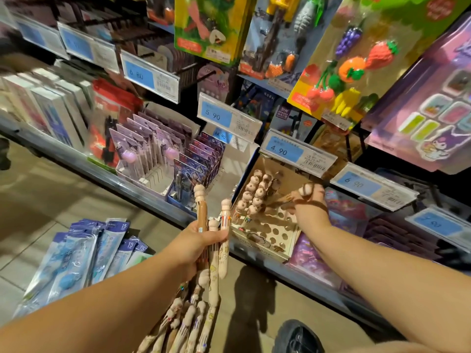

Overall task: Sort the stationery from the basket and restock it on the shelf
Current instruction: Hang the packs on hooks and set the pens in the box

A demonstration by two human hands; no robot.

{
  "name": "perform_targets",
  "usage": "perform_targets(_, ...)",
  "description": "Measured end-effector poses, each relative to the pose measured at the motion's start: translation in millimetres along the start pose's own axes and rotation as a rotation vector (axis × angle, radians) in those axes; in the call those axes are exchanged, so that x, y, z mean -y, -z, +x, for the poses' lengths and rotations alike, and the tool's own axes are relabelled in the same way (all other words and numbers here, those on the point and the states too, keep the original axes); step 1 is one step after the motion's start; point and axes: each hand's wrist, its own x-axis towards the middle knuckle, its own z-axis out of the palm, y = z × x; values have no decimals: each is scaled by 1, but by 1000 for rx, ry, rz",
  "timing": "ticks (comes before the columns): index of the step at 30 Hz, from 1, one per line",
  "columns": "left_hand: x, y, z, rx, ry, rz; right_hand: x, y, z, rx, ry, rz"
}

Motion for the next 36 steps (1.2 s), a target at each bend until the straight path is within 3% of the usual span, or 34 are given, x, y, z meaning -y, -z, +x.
perform_targets(2,-1,2,0,3,-4,-5,6,-1,6,-70,27,4)
perform_targets(4,-2,3,-1,14,-5,-22,12,-2,7,-56,21,-138)
perform_targets(8,-2,4,1,1,8,-41,21,0,-2,180,-107,-493)
perform_targets(12,0,3,4,18,10,-39,16,-14,5,-6,103,-460)
perform_targets(20,-2,0,6,21,25,-56,11,-20,14,11,121,-389)
perform_targets(26,-2,5,5,7,17,-41,2,-30,14,134,156,-297)
perform_targets(29,-3,7,5,0,16,-41,4,-34,18,151,93,-245)
perform_targets(33,-5,4,4,-8,22,-67,8,-31,23,174,141,-542)
perform_targets(36,-5,3,4,0,20,-69,7,-29,15,117,125,-535)
